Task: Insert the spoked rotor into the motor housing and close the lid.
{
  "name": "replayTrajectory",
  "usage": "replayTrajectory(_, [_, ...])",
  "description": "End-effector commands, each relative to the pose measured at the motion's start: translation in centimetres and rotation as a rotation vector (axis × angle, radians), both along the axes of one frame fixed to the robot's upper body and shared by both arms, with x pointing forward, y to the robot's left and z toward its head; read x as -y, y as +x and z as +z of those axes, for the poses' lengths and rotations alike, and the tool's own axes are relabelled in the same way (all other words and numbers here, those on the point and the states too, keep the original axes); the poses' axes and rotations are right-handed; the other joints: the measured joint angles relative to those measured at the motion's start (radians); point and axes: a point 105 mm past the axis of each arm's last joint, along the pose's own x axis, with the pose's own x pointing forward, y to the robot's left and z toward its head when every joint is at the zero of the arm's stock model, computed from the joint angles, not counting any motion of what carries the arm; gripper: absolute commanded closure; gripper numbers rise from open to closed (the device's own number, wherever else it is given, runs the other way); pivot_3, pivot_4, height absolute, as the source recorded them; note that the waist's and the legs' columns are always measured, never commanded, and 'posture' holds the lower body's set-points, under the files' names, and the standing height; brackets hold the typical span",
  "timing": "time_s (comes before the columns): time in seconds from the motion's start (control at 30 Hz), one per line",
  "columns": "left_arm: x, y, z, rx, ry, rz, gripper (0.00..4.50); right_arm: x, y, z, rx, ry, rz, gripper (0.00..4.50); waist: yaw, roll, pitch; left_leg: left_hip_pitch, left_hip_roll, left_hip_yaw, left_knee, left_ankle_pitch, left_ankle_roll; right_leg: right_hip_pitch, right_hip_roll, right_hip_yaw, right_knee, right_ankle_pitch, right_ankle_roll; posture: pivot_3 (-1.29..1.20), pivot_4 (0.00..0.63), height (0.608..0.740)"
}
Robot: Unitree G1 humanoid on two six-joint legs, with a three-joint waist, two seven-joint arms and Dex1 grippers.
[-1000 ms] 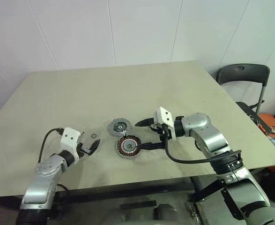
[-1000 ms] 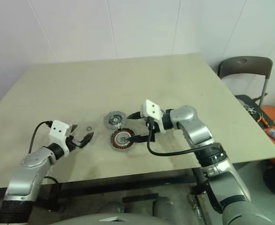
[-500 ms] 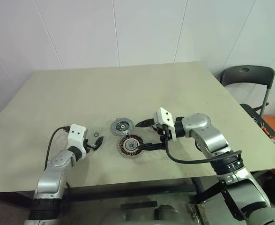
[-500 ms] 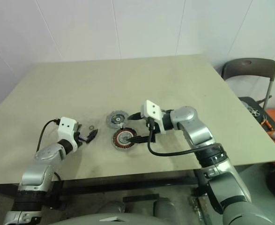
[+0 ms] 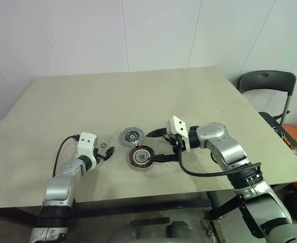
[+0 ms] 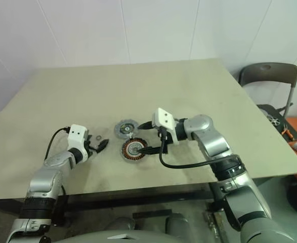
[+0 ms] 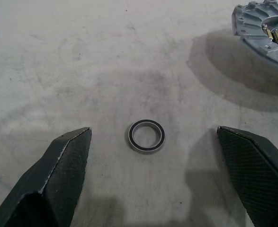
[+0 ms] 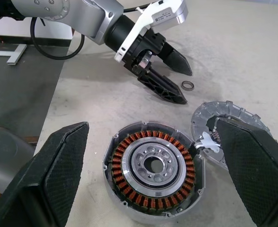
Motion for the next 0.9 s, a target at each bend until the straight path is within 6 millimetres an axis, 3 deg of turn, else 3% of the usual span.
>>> replayTrajectory(0.03, [0.6,-0.3,-0.3,-0.015,0.024,-0.026,0.0,0.0,0.4,1.8,0.057,0.036,0.003,0.02,0.0,0.0,0.0,0.0,0.0,0.0,0.0,0.0,0.0,0.0,0.0,0.0,0.0,0.0,0.0,0.0,0.0,0.74])
replayTrajectory(0.2, [1.0,-0.4,-0.4,-0.026,0.013,-0.036,0.0,0.0,0.5,1.9,0.061,0.036,0.002,0.02,0.0,0.0,0.0,0.0,0.0,0.0,0.0,0.0,0.0,0.0,0.0,0.0,0.0,0.0,0.0,0.0,0.0,0.74])
replayTrajectory(0.3, [1.1,-0.6,-0.6,-0.04,0.038,-0.048,0.6,0.0,0.5,2.0,0.063,0.036,0.002,0.0,0.0,0.0,0.0,0.0,0.0,0.0,0.0,0.0,0.0,0.0,0.0,0.0,0.0,0.0,0.0,0.0,0.0,0.74])
replayTrajectory(0.6, [0.8,-0.8,-0.4,-0.047,0.033,-0.035,3.68,0.2,0.7,1.9,0.063,0.032,-0.006,0.0,-0.001,0.0,-0.001,0.002,0.001,0.0,0.0,0.0,0.0,0.002,0.001,0.0,0.0,0.0,0.0,0.0,0.0,0.74])
replayTrajectory(0.9, [-1.0,-1.4,0.3,-0.038,0.043,-0.018,3.74,0.3,0.8,1.9,0.065,0.03,-0.012,0.0,-0.004,0.0,-0.001,0.002,0.002,0.001,-0.001,0.0,0.0,0.002,0.002,0.001,0.0,0.0,-0.001,0.0,0.0,0.74])
